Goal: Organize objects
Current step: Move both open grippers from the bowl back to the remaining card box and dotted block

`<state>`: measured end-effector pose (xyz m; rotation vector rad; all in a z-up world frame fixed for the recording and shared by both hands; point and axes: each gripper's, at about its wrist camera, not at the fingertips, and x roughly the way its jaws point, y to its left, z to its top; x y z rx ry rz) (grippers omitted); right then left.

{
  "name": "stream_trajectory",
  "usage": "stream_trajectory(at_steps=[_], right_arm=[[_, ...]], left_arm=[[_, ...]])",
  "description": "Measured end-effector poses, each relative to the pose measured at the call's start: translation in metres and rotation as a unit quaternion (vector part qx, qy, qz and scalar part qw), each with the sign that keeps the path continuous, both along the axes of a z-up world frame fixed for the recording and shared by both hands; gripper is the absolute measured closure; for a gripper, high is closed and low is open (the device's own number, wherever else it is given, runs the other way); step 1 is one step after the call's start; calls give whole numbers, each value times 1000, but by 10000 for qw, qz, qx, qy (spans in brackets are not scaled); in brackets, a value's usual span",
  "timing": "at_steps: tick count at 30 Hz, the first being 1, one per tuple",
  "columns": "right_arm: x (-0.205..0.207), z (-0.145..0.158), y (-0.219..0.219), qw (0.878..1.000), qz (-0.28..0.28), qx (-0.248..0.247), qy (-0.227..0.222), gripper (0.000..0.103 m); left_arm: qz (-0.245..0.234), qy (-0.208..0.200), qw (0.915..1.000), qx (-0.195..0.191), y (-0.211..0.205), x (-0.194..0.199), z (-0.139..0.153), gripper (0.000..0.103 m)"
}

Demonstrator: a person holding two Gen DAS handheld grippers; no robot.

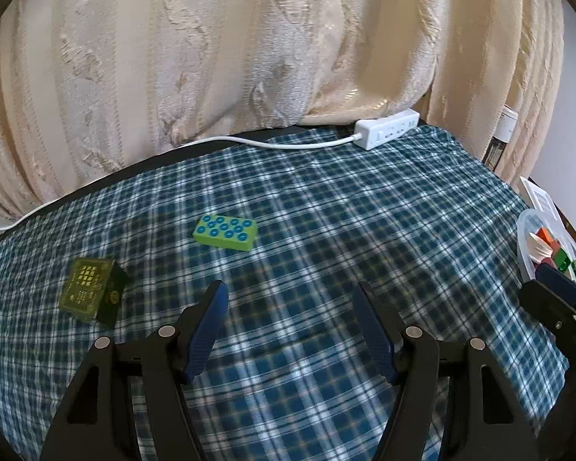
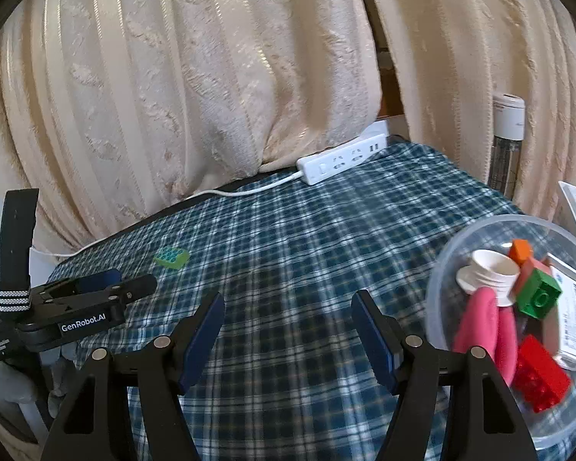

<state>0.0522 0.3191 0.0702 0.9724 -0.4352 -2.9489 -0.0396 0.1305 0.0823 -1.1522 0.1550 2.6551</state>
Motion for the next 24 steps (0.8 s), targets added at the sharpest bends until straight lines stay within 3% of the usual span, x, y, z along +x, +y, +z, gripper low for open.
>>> stream_trajectory(at_steps=[24], right_arm=[[-30, -3, -58, 9976, 621, 260, -170, 29]], left_arm=[[424, 79, 9990, -106, -48, -4, 1, 34]])
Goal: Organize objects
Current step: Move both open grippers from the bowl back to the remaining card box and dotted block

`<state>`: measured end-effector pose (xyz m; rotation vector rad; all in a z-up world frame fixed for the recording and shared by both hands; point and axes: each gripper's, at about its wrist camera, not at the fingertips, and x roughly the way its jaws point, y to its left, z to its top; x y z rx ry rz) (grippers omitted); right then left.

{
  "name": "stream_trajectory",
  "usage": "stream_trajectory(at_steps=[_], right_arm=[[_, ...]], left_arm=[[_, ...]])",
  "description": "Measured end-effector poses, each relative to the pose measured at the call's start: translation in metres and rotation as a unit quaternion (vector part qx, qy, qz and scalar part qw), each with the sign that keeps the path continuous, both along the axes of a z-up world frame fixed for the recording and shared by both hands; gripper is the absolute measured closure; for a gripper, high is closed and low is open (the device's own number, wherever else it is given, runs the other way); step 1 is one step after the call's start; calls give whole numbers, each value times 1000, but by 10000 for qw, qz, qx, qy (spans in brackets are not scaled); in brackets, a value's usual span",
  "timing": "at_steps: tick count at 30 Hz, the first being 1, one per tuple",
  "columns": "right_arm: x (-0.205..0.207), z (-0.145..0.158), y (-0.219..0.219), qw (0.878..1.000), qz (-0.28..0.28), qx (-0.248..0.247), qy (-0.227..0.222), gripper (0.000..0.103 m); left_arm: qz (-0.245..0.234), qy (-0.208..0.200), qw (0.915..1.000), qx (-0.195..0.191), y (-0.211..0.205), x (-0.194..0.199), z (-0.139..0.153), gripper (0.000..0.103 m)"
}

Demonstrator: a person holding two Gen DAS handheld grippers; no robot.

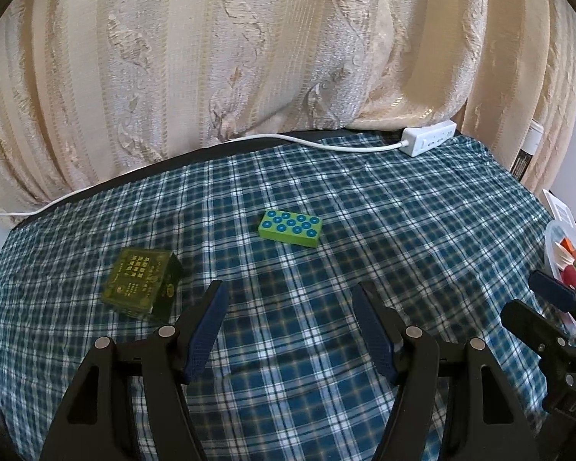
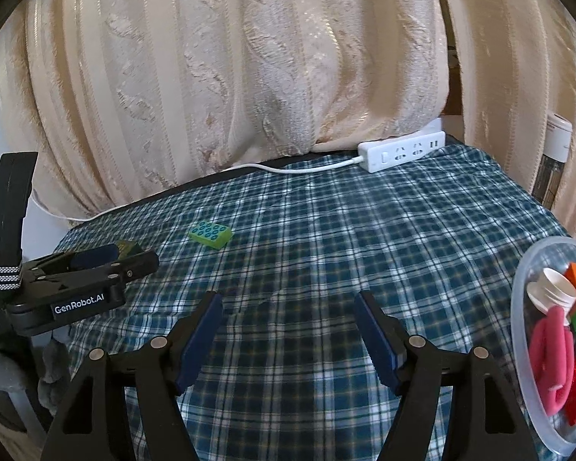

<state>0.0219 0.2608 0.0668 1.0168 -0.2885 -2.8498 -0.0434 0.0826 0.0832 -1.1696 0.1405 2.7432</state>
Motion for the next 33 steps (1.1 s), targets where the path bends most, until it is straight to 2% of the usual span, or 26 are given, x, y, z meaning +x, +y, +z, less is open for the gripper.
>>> stream_trajectory(at_steps=[22, 33], right_arm=[[-30, -5, -26, 9991, 337, 170, -183, 28], [-52, -14, -42, 9974, 561, 334, -300, 26]], left_arm=[[282, -82, 9996, -19, -29, -7, -8, 34], [695, -138, 9972, 220, -80, -26, -15, 34]])
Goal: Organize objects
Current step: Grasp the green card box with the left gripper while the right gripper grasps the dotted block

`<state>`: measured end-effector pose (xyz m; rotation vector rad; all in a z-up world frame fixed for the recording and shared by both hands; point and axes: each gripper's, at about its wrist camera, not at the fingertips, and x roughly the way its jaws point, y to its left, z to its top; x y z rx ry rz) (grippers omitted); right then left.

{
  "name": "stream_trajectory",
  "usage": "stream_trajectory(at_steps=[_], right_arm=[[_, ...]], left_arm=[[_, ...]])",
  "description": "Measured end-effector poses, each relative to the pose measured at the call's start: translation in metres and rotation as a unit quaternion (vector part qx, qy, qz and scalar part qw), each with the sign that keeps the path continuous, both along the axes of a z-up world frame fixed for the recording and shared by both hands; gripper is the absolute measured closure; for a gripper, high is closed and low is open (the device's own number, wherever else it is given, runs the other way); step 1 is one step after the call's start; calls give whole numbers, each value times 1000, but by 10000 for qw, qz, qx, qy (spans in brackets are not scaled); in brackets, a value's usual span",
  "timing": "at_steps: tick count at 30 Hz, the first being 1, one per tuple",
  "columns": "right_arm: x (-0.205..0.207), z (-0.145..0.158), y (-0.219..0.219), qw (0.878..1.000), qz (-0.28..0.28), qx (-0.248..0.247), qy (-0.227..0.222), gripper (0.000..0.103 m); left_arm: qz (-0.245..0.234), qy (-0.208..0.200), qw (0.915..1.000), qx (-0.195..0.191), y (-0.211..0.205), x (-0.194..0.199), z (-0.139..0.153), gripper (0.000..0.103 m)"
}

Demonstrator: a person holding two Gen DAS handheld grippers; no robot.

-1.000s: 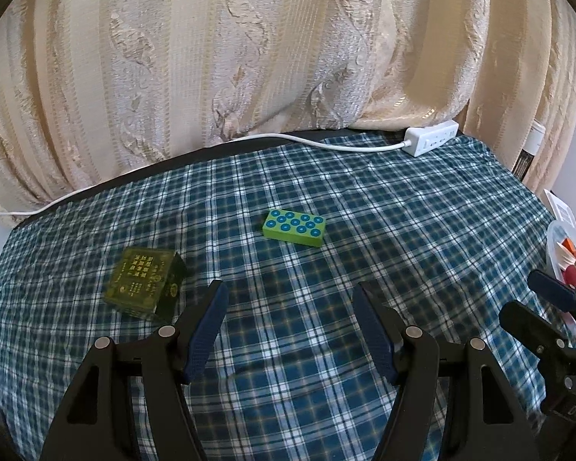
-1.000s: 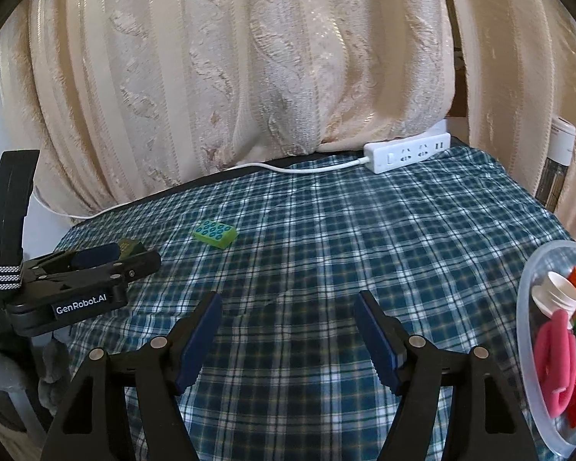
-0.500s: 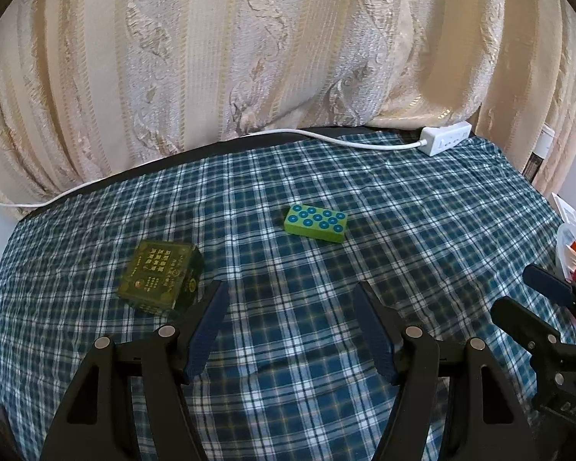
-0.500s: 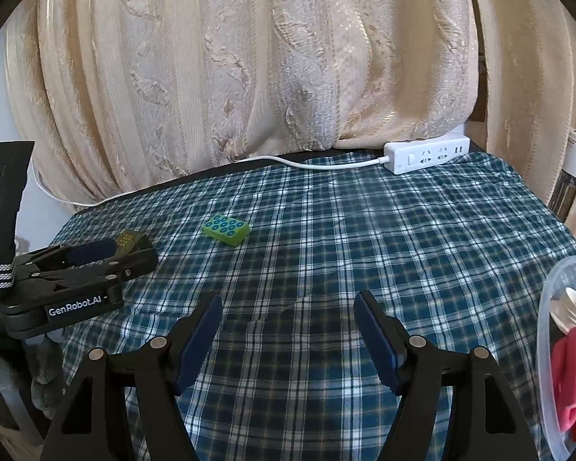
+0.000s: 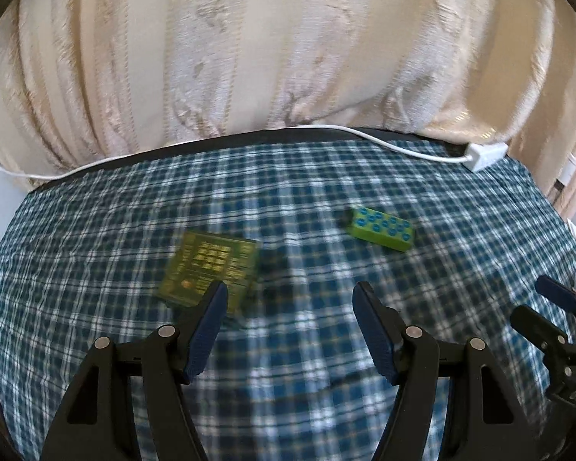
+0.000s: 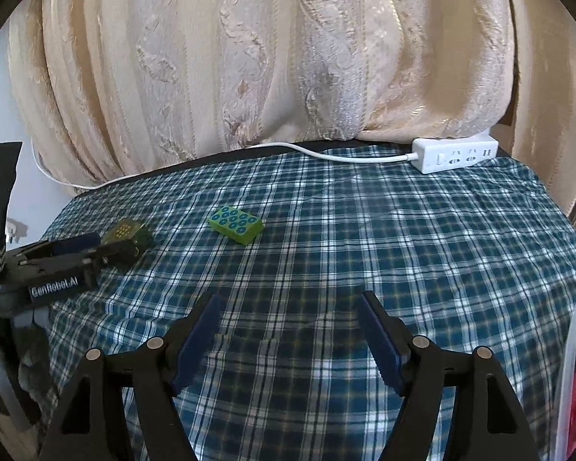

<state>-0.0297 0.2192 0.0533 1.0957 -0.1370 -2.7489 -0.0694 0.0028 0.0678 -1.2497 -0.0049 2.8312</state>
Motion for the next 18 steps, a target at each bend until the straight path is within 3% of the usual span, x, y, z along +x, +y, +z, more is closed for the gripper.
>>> stream_trajectory(at_steps=[5, 11, 18], right_arm=[[-6, -3, -7, 9999, 133, -4, -60, 16], [-18, -5, -16, 9995, 295, 75, -98, 13], [-39, -7, -20, 9990, 404, 63, -174, 13]], left_arm=[[264, -45, 9994, 198, -29, -10, -7, 32], [392, -125, 9985, 374, -44, -17, -18, 30], [409, -40, 9991, 131, -43, -24, -24, 25]])
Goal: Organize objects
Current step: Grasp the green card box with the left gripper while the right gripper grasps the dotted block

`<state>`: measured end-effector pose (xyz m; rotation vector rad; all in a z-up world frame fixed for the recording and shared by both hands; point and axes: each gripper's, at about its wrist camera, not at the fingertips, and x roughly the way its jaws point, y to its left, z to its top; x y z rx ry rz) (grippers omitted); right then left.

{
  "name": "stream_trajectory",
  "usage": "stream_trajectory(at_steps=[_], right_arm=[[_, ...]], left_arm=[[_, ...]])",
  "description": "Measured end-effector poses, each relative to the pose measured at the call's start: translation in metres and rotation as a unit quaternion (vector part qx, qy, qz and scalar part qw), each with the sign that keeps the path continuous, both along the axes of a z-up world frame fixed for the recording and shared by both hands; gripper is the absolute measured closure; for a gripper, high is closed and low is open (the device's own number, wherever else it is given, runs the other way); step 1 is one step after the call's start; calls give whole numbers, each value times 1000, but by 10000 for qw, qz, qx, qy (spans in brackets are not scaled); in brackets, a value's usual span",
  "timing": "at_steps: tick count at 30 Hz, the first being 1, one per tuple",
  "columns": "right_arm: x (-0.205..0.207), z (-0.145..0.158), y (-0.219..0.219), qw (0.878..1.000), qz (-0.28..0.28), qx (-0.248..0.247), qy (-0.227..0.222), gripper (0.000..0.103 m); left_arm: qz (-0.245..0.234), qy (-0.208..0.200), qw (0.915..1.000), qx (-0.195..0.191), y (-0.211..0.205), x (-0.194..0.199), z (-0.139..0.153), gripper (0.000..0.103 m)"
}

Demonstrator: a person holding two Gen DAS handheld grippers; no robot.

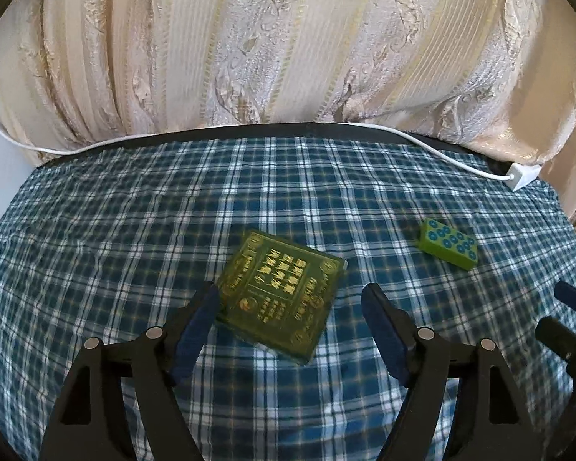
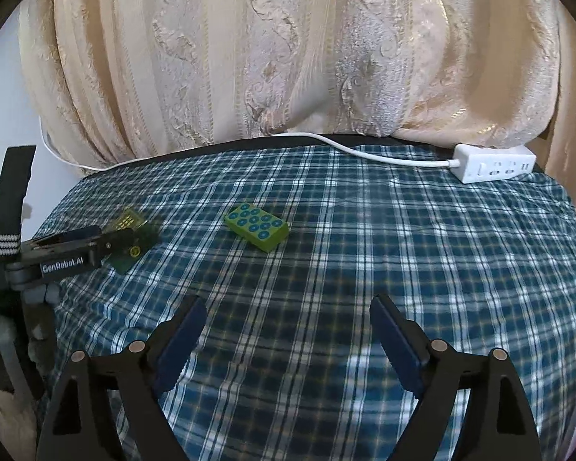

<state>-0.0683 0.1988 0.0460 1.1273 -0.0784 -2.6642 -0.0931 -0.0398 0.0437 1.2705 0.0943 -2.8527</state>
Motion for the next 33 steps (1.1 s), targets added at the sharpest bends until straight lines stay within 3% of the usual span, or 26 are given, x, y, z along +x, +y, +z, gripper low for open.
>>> stream_trajectory(at_steps=[16, 33], right_arm=[[-47, -5, -20, 9997, 219, 71, 6, 13], [-94, -21, -56, 9972, 632, 386, -98, 13]], left_arm=[[182, 124, 9996, 203, -21, -2, 1, 25], [-193, 4, 9998, 98, -10, -9, -11, 25]])
